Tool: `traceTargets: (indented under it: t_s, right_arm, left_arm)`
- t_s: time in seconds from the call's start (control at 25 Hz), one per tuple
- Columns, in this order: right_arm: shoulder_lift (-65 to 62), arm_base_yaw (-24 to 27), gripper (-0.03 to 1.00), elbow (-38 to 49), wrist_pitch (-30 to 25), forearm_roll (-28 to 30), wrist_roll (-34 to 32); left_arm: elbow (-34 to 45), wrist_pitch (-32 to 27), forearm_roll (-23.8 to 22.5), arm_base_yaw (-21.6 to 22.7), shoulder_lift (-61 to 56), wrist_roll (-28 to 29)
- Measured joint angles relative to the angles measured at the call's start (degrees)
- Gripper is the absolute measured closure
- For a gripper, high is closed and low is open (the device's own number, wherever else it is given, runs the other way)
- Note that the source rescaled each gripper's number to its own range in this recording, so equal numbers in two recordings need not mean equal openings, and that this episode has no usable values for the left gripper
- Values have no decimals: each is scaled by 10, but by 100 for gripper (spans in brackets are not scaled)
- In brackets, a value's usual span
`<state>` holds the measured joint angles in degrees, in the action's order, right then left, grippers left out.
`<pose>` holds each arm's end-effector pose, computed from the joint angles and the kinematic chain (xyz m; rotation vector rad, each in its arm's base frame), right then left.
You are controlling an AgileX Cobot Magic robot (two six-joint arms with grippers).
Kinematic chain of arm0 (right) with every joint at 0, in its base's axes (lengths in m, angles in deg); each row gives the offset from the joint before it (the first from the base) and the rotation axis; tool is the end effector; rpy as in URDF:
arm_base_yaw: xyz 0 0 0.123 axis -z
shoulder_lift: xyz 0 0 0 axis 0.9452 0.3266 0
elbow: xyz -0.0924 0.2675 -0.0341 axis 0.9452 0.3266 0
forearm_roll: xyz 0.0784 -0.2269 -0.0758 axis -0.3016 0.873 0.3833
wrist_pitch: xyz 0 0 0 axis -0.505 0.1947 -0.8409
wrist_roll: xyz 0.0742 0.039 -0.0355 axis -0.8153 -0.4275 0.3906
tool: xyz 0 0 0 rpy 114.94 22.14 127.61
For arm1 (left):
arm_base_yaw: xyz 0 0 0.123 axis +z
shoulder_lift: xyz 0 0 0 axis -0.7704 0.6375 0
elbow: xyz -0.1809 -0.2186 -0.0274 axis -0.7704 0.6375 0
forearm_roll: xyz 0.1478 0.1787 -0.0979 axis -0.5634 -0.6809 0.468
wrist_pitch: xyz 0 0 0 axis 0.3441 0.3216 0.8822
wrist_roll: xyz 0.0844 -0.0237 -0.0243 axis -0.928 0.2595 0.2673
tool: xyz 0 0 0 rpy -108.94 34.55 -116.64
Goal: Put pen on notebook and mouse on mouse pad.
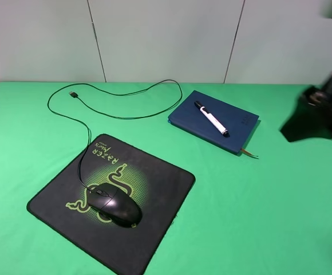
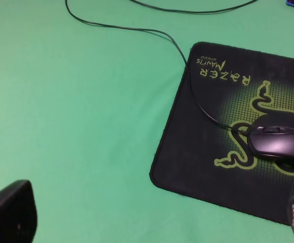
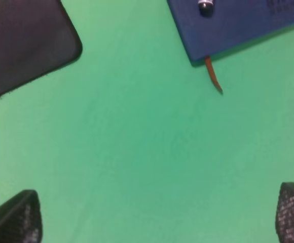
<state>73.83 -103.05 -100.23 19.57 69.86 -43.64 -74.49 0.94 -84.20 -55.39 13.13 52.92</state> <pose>0.1517 0.0877 0.3417 -0.8650 2.5627 0.0415 -0.0051 -0.0028 0.2754 0.2137 2.0389 -0.0291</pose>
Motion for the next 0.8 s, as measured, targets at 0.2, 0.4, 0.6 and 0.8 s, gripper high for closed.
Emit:
traceTargets:
  t_s: [0.2, 0.4, 0.6, 0.8]
  right_arm:
    - [-109, 0, -3, 58, 1, 0, -39]
    - [-224, 9, -3, 106, 11, -1, -57]
    - [-345, 116, -3, 164, 32, -8, -60]
    - [-459, 237, -3, 231, 50, -24, -60]
  left_arm:
    - [0, 0, 0, 0, 0, 0]
    - [0, 0, 0, 0, 0, 0]
    - [0, 0, 0, 0, 0, 0]
    - [0, 0, 0, 0, 0, 0]
